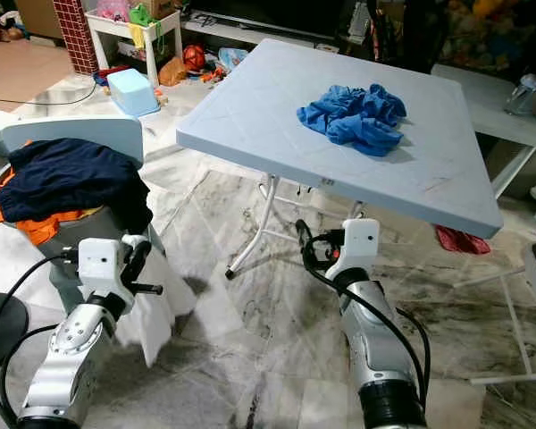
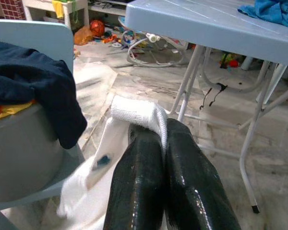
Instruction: Hang hanger
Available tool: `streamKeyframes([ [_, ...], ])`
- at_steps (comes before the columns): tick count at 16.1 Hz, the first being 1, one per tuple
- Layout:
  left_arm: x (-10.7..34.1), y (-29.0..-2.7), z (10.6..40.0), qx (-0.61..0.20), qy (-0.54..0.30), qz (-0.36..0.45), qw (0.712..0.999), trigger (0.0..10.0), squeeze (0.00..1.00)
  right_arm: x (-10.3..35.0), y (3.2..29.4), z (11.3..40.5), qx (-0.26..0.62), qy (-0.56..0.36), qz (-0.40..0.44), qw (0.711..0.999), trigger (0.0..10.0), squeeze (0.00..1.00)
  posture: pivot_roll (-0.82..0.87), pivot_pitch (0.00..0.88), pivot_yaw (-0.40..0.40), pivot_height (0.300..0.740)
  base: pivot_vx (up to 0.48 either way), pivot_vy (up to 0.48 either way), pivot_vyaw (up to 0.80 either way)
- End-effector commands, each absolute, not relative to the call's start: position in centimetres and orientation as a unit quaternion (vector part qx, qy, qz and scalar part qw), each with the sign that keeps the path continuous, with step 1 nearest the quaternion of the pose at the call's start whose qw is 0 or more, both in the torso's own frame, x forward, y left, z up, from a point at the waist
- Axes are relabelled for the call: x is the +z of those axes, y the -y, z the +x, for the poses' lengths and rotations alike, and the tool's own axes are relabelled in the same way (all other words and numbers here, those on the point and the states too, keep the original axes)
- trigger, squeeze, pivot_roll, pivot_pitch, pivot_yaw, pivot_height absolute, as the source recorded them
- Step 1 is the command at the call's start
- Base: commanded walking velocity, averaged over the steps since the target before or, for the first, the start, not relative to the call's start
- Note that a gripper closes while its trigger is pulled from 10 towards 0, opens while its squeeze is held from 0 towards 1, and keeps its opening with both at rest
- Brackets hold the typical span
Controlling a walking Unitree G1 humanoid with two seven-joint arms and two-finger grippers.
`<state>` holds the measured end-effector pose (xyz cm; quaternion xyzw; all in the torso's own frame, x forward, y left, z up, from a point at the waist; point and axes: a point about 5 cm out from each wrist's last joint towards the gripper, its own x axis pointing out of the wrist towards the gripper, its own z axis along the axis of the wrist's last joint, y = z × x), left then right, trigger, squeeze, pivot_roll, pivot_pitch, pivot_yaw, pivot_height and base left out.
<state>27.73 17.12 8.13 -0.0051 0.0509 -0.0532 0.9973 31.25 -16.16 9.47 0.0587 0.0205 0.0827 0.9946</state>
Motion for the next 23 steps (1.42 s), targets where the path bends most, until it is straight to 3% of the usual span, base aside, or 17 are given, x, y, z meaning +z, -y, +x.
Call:
streamKeyframes([
  [1, 9.20, -16.97, 28.04, -0.056, -0.026, -0.007, 0.998, 10.0, 0.00, 9.76, 16.77, 31.56, 0.067, -0.016, 0.053, 0.996, 10.0, 0.00, -0.04, 0.000, -0.105, 0.740, 0.000, 0.000, -0.80],
  [4, 9.64, -17.19, 28.67, -0.047, -0.025, -0.020, 0.998, 10.0, 0.00, 9.71, 16.73, 31.76, 0.059, -0.016, 0.062, 0.996, 10.0, 0.00, -0.04, 0.000, -0.099, 0.740, 0.000, 0.000, -0.71],
  [10, 9.47, -17.21, 28.67, -0.047, -0.031, -0.024, 0.998, 10.0, 0.00, 9.64, 16.46, 31.64, 0.063, -0.015, 0.069, 0.995, 10.0, 0.00, -0.04, 0.000, -0.099, 0.740, 0.000, 0.000, 0.00],
  [23, 9.49, -17.06, 28.83, -0.046, -0.034, -0.034, 0.998, 10.0, 0.00, 9.48, 16.44, 31.87, 0.063, -0.024, 0.074, 0.995, 10.0, 0.00, -0.04, 0.000, -0.097, 0.740, 0.000, 0.000, -0.80],
])
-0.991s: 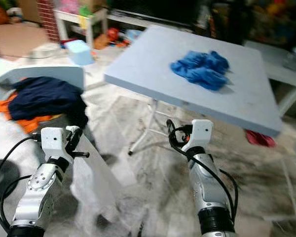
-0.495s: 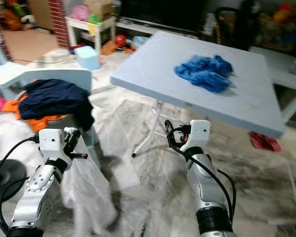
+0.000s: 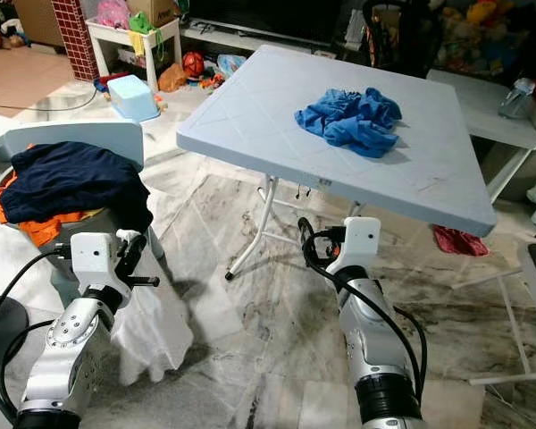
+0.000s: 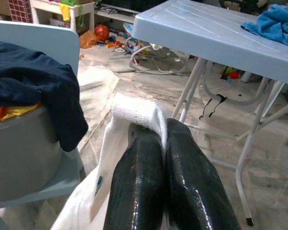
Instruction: Hang hanger
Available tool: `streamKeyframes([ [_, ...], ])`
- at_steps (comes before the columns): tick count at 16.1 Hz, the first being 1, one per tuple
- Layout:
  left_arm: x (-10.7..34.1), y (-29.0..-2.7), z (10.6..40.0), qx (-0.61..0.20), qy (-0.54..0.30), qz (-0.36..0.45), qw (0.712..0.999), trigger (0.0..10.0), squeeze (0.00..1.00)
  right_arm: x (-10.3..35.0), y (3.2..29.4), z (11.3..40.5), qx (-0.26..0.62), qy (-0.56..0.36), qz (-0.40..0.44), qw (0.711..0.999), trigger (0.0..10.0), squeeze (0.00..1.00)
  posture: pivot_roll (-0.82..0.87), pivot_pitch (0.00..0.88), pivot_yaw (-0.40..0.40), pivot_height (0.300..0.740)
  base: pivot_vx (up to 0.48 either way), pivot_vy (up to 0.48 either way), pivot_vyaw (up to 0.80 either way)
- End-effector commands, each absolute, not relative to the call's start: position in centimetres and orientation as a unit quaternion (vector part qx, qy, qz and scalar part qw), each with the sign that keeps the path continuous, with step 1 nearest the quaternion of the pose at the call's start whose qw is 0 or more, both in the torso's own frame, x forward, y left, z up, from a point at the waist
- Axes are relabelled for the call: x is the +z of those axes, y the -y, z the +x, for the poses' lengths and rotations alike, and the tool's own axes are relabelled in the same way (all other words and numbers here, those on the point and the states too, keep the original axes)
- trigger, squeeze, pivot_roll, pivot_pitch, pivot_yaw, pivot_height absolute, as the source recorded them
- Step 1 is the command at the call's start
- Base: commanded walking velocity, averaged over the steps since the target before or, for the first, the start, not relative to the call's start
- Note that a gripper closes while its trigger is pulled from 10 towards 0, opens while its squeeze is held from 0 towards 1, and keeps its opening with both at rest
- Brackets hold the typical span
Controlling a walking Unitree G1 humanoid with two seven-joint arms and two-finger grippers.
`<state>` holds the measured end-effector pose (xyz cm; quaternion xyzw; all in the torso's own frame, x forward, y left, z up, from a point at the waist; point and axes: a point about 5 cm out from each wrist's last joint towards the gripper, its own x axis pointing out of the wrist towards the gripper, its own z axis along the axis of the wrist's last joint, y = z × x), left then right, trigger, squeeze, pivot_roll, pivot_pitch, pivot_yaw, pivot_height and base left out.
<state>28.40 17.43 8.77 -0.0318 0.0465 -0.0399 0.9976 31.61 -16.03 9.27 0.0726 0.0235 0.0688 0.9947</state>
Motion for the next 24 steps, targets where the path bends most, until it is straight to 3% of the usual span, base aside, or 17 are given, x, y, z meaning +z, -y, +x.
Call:
streamKeyframes([
  [1, 9.50, -17.09, 28.84, -0.046, -0.034, -0.034, 0.998, 10.0, 0.00, 9.47, 16.40, 31.88, 0.064, -0.025, 0.074, 0.995, 10.0, 0.00, -0.04, 0.000, -0.097, 0.740, 0.000, 0.000, -0.80],
  [4, 9.46, -17.19, 28.85, -0.044, -0.035, -0.037, 0.998, 10.0, 0.00, 9.48, 16.37, 31.86, 0.064, -0.021, 0.076, 0.995, 10.0, 0.00, -0.04, 0.000, -0.097, 0.740, 0.000, 0.000, -0.80],
  [19, 9.44, -17.24, 29.11, -0.043, -0.037, -0.042, 0.997, 10.0, 0.00, 9.31, 16.40, 32.06, 0.063, -0.037, 0.064, 0.995, 10.0, 0.00, -0.04, 0.000, -0.098, 0.740, 0.000, 0.266, 0.00],
  [24, 9.50, -17.25, 29.27, -0.044, -0.036, -0.041, 0.998, 10.0, 0.00, 9.53, 15.76, 32.11, 0.104, -0.039, 0.061, 0.992, 10.0, 0.00, -0.04, 0.000, -0.098, 0.740, 0.000, 0.365, 0.00],
])
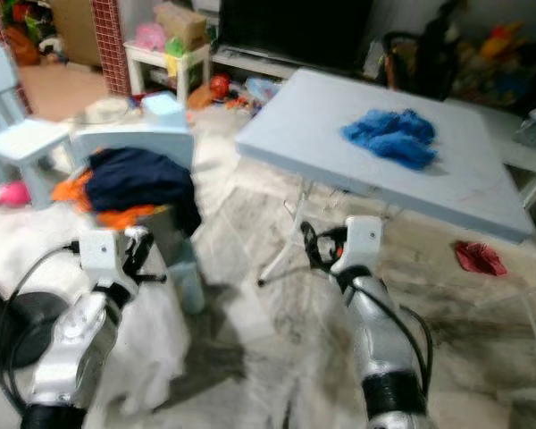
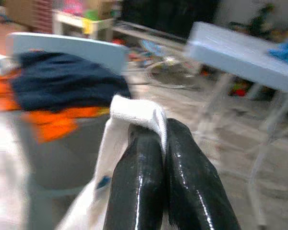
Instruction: Hang hanger
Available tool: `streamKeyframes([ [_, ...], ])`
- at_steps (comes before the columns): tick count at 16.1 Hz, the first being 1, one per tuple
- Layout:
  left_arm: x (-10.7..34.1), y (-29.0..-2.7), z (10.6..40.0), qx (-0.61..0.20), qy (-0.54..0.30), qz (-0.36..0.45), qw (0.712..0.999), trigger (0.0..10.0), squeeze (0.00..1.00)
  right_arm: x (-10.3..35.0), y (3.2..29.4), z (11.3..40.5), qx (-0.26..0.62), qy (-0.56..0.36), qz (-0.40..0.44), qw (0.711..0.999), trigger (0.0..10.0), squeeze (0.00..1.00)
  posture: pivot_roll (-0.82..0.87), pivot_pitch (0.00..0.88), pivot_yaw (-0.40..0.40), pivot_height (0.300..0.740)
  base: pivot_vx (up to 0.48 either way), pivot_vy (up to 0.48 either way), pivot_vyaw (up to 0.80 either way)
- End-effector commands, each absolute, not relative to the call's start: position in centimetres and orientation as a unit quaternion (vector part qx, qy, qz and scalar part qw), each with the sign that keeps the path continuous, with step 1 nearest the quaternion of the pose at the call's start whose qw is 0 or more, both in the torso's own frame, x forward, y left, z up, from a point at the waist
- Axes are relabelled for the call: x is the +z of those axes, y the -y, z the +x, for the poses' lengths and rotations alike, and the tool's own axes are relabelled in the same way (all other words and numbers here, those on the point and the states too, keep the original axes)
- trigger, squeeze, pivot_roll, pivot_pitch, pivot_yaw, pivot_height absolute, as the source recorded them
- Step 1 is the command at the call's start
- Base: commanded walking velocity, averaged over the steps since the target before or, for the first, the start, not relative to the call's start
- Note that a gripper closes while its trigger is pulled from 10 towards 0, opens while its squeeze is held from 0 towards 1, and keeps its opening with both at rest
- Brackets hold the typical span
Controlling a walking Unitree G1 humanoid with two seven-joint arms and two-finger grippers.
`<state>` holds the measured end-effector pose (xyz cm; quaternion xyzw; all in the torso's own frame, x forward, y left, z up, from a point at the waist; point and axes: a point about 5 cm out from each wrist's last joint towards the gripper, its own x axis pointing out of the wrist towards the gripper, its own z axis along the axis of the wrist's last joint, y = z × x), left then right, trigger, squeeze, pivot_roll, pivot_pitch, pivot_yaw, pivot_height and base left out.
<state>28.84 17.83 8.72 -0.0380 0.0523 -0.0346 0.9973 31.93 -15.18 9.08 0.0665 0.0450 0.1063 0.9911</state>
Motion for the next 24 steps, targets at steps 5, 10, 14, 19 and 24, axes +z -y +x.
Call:
streamKeyframes([
  [5, 9.65, -16.96, 29.24, -0.059, -0.023, -0.057, 0.996, 10.0, 0.00, 9.66, 15.59, 31.82, 0.118, -0.041, 0.078, 0.989, 10.0, 0.00, -0.05, 0.000, -0.099, 0.740, 0.000, 0.219, 0.00],
  [10, 9.76, -17.04, 29.04, -0.072, -0.016, -0.071, 0.995, 10.0, 0.00, 9.74, 15.64, 31.81, 0.112, -0.042, 0.085, 0.989, 10.0, 0.00, -0.05, 0.000, -0.097, 0.740, 0.000, 0.000, 0.00],
  [14, 9.86, -17.05, 29.02, -0.081, -0.013, -0.083, 0.993, 10.0, 0.00, 9.64, 15.73, 31.87, 0.111, -0.048, 0.086, 0.989, 10.0, 0.00, -0.05, 0.000, -0.096, 0.740, 0.000, 0.000, -0.11],
  [19, 9.77, -17.11, 29.12, -0.080, -0.015, -0.084, 0.993, 10.0, 0.00, 9.67, 15.67, 31.92, 0.112, -0.048, 0.086, 0.989, 10.0, 0.00, -0.05, 0.000, -0.096, 0.740, 0.000, 0.000, -0.58],
  [24, 9.77, -17.05, 29.15, -0.081, -0.014, -0.085, 0.993, 10.0, 0.00, 9.69, 15.69, 31.93, 0.112, -0.047, 0.085, 0.989, 10.0, 0.00, -0.05, 0.000, -0.096, 0.740, 0.000, 0.000, -0.58],
])
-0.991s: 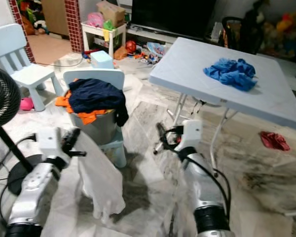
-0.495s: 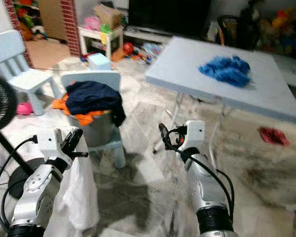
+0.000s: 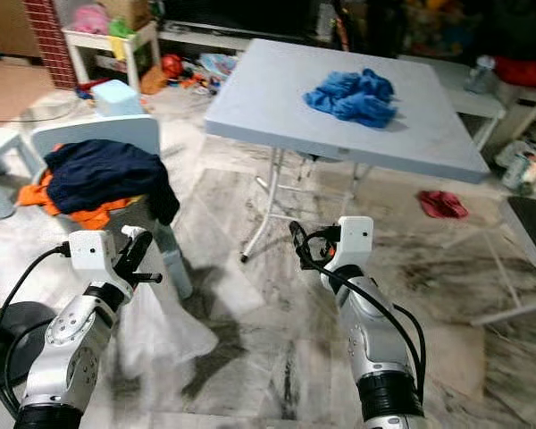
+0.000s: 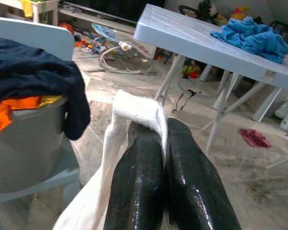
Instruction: Hang hanger
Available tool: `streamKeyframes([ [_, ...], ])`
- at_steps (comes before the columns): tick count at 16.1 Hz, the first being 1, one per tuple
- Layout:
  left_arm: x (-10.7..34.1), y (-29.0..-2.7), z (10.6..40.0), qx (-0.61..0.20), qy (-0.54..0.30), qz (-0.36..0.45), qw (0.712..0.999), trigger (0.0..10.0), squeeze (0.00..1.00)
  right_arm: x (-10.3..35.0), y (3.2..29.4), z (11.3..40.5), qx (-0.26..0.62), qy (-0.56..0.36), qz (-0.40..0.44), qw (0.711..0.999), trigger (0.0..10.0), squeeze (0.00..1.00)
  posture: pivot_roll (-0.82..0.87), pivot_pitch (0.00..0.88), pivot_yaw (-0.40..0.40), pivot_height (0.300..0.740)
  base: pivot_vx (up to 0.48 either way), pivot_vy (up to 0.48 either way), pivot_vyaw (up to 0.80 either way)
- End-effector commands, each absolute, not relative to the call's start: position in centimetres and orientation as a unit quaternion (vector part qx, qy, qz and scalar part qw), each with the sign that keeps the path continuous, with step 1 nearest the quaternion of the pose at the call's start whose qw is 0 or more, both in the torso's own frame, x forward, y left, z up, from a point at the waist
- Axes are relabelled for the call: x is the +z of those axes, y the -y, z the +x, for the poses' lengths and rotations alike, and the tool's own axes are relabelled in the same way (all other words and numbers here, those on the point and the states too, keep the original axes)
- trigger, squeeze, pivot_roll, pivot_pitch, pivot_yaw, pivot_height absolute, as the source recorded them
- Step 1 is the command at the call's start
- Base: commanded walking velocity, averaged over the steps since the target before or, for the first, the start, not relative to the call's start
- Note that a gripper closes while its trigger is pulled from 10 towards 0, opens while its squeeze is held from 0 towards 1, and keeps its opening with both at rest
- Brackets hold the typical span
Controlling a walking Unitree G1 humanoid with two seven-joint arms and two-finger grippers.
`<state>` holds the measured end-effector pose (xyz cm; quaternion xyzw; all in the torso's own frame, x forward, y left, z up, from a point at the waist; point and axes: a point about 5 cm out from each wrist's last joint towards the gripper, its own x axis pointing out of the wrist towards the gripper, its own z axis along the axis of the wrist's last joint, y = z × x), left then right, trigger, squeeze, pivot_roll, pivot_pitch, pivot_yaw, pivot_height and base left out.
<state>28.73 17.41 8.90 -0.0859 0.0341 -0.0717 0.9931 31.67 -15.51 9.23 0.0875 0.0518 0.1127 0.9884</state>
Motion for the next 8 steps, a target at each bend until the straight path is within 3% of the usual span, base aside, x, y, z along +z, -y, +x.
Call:
streamKeyframes([
  [1, 9.78, -17.02, 29.18, -0.081, -0.014, -0.086, 0.993, 10.0, 0.00, 9.71, 15.71, 31.95, 0.112, -0.047, 0.084, 0.989, 10.0, 0.00, -0.05, 0.000, -0.098, 0.740, 0.000, 0.000, -0.43],
  [4, 9.78, -16.90, 29.22, -0.082, -0.014, -0.086, 0.993, 10.0, 0.00, 9.74, 15.68, 32.01, 0.113, -0.047, 0.084, 0.989, 10.0, 0.00, -0.05, 0.000, -0.099, 0.740, 0.086, 0.000, -0.43],
  [8, 9.77, -16.85, 29.30, -0.082, -0.013, -0.087, 0.993, 10.0, 0.00, 9.79, 15.62, 32.09, 0.116, -0.047, 0.084, 0.989, 10.0, 0.00, -0.06, 0.000, -0.103, 0.740, 0.257, 0.000, -0.80],
])
